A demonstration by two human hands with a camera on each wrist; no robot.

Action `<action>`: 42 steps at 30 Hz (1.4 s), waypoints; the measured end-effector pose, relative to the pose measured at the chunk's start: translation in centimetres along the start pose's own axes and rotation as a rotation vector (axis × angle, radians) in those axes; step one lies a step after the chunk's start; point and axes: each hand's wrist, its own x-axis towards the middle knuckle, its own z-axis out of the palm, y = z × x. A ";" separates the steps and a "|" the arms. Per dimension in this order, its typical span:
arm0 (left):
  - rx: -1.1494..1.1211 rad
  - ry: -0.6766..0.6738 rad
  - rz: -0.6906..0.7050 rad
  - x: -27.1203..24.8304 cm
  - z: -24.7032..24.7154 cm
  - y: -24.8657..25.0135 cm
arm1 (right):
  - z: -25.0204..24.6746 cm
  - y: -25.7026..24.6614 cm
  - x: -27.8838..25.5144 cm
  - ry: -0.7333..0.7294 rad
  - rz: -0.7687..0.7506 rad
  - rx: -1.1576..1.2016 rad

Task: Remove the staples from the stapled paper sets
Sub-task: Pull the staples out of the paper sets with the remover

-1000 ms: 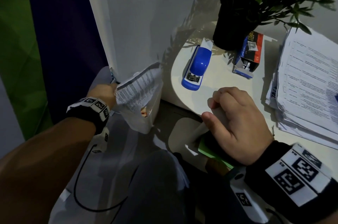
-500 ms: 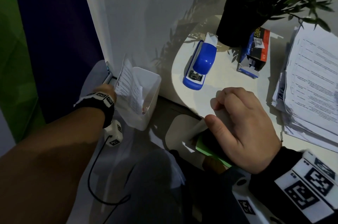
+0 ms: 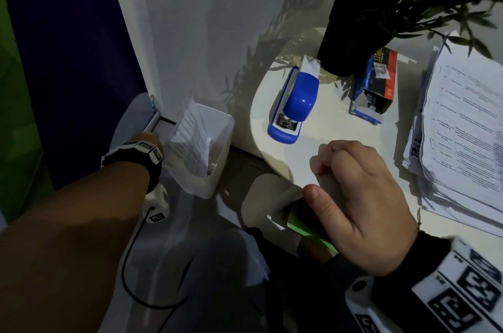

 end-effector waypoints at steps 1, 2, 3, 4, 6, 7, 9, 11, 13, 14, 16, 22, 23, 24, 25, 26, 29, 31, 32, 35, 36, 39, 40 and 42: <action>0.024 0.001 0.006 0.9 0.7 -0.7 | 0.0 0.0 0.0 0.000 0.000 -0.001; 0.040 0.002 0.017 2.1 1.4 -1.5 | 0.0 0.0 0.0 0.001 0.001 -0.001; 0.010 -0.017 0.015 5.0 2.7 -2.4 | 0.0 0.0 0.0 0.002 0.000 -0.002; -0.016 -0.039 0.008 6.8 3.4 -3.2 | 0.0 0.0 0.0 0.004 -0.001 -0.006; -0.041 -0.113 -0.064 4.2 1.9 -3.1 | 0.0 -0.1 0.0 0.011 -0.005 -0.009; -0.064 -0.121 -0.075 1.4 0.4 -2.5 | 0.0 -0.1 0.0 0.016 -0.006 -0.008; -0.032 0.001 -0.003 -2.9 -1.6 -1.4 | 0.0 -0.2 0.0 0.024 -0.012 -0.006; -0.030 0.048 0.018 -4.2 -2.2 -1.0 | 0.1 -0.1 0.0 0.026 -0.017 0.004; -0.055 0.018 0.033 -5.5 -3.2 -0.4 | 0.2 0.1 0.0 0.033 -0.022 0.009; -0.146 0.034 0.063 -6.5 -3.9 0.1 | 0.2 0.1 0.0 0.040 -0.018 0.007; -0.323 0.154 0.182 -7.9 -4.8 1.2 | 0.2 0.0 0.1 0.043 -0.006 -0.002; -0.438 0.112 0.466 -18.3 -10.6 3.7 | -0.3 -0.3 0.1 -0.040 0.075 0.002; -0.385 -0.025 0.503 -20.4 -11.6 3.8 | -0.5 -0.2 0.0 -0.049 0.108 0.045; -0.336 -0.147 0.532 -22.6 -12.4 4.1 | -0.7 0.0 0.0 -0.050 0.148 0.112; -0.296 -0.228 0.568 -24.9 -13.2 4.3 | -1.2 0.0 0.0 -0.039 0.198 0.198; -0.260 -0.264 0.623 -27.0 -13.9 4.8 | -2.1 -0.1 -0.2 -0.026 0.263 0.299; -0.285 -0.199 0.843 -32.5 -15.2 7.4 | -6.0 0.3 -1.5 0.112 0.403 0.373; -0.495 -0.092 0.944 -34.7 -15.3 10.1 | -9.7 1.4 -3.0 0.259 0.385 0.162; -0.591 -0.026 0.976 -35.5 -15.2 11.8 | -11.5 2.3 -3.7 0.335 0.388 0.029; -0.675 0.143 1.013 -36.0 -14.5 17.8 | -15.6 6.7 -5.4 0.333 0.635 -0.262; -0.614 0.185 0.993 -36.0 -14.4 19.9 | -16.3 8.0 -6.0 0.226 0.754 -0.327; -0.226 0.225 0.843 -36.4 -14.2 25.1 | -16.4 10.9 -7.4 -0.086 0.927 -0.279; -0.107 0.211 0.785 -36.1 -14.1 26.3 | -16.2 11.2 -7.8 -0.124 0.931 -0.236; 0.002 0.195 0.665 -34.6 -13.9 28.2 | -15.6 11.8 -8.4 -0.119 0.902 -0.214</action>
